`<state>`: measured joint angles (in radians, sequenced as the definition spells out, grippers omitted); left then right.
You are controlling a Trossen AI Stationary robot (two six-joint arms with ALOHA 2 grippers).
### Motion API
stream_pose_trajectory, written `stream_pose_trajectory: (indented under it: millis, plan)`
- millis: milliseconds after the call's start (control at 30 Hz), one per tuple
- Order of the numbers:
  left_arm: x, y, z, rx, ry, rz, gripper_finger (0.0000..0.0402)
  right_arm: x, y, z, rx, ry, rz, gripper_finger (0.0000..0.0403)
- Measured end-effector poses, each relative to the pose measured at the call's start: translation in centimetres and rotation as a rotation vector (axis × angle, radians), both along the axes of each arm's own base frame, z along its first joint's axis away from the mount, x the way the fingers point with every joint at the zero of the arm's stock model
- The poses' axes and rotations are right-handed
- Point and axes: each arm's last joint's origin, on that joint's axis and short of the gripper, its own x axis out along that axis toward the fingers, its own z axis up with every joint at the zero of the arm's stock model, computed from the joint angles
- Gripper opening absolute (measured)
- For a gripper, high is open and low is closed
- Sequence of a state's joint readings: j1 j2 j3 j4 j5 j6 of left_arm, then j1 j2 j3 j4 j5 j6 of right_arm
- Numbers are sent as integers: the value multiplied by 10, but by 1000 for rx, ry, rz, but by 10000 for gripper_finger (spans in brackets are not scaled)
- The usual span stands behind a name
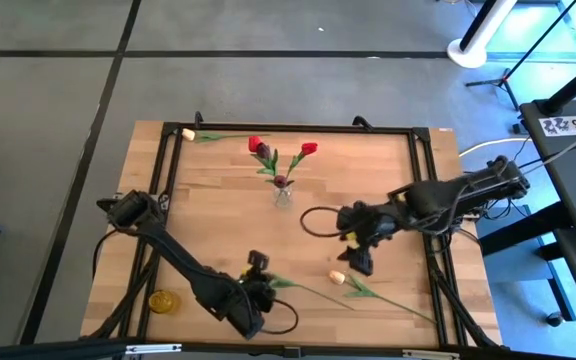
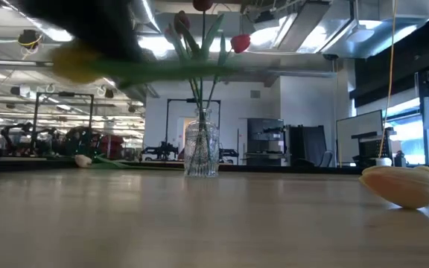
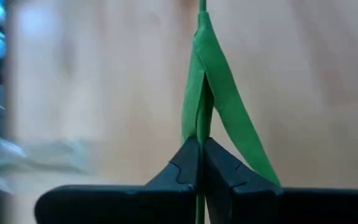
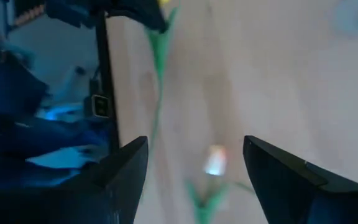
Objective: Sort flowers into vase by color
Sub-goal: Put the bottom yellow flower into the yellow vase
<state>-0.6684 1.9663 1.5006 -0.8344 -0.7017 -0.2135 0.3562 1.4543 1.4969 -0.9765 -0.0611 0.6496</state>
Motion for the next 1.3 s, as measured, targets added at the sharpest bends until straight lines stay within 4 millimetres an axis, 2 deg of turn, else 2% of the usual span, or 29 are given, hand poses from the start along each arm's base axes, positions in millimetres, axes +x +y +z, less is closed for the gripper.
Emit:
stream_pose_trajectory:
  millis: [100,300,500,667,767,900,1133,1300]
  plan:
    - [8,6,9,166,1,-80,3,15,13,-27,73,-16,1,264]
    - [18,13,23,403,4,-169,2,45,34,-68,98,-113,-8,264]
    - [18,10,25,473,25,-232,5,56,35,-87,-53,-118,-83,264]
    - [20,11,26,532,23,-236,6,70,42,-108,-38,-99,-35,264]
    - [19,10,26,533,22,-236,7,77,45,-113,-25,-127,-35,259]
    - [17,7,26,528,24,-248,8,78,44,-113,-44,-142,-60,204]
    - [16,3,26,501,-2,-241,35,79,45,-110,-30,-164,-61,23]
    - [9,-1,27,391,-81,-137,74,82,43,-107,-14,-196,-68,25]
